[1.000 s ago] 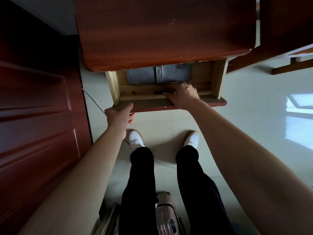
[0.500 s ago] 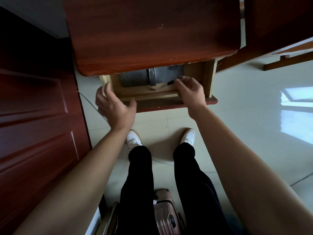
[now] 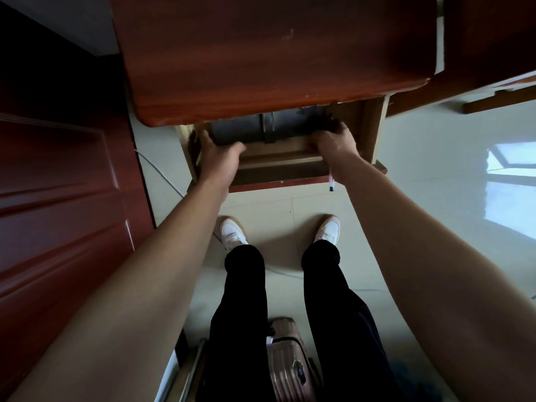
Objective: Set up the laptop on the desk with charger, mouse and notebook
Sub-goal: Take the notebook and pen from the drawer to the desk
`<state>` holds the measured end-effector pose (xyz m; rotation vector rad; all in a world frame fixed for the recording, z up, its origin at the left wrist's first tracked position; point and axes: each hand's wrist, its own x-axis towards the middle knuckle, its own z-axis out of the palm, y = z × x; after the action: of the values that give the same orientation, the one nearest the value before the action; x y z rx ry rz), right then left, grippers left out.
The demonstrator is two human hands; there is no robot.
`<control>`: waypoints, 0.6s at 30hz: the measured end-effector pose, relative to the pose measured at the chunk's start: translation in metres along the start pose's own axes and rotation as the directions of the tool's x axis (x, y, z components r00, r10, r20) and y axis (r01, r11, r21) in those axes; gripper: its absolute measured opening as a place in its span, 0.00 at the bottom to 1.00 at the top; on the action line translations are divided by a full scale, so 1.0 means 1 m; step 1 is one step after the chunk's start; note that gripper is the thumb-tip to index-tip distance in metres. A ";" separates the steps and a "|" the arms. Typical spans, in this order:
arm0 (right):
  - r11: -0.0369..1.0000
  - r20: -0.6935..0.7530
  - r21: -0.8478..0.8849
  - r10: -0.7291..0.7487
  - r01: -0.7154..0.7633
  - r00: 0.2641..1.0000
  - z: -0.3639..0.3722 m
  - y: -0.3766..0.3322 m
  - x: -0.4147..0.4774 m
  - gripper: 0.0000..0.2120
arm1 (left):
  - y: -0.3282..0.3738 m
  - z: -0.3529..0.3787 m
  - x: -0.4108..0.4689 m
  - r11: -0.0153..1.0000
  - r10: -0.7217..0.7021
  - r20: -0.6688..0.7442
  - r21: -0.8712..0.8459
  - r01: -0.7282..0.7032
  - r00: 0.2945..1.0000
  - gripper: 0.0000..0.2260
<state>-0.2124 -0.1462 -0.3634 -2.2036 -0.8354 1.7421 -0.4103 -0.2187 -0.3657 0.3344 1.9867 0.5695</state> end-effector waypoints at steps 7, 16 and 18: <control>0.997 0.007 -0.028 0.077 -0.077 0.997 -0.005 0.003 -0.002 0.27 | 0.001 -0.012 -0.007 0.992 -0.073 -0.032 -0.109 0.069 0.997 0.37; 0.983 -0.157 0.177 -0.019 0.047 0.987 -0.028 0.008 -0.049 0.30 | 0.005 0.000 -0.065 0.983 -0.137 -0.120 -0.137 0.120 0.983 0.15; 0.959 -0.178 0.281 0.030 0.022 0.984 -0.030 0.014 -0.060 0.25 | 0.000 0.001 -0.077 0.981 -0.173 -0.100 -0.111 0.161 0.980 0.20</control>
<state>-0.1884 -0.1852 -0.3126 -2.1295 -0.5053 1.5248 -0.3739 -0.2540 -0.3076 0.0730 2.0579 0.5895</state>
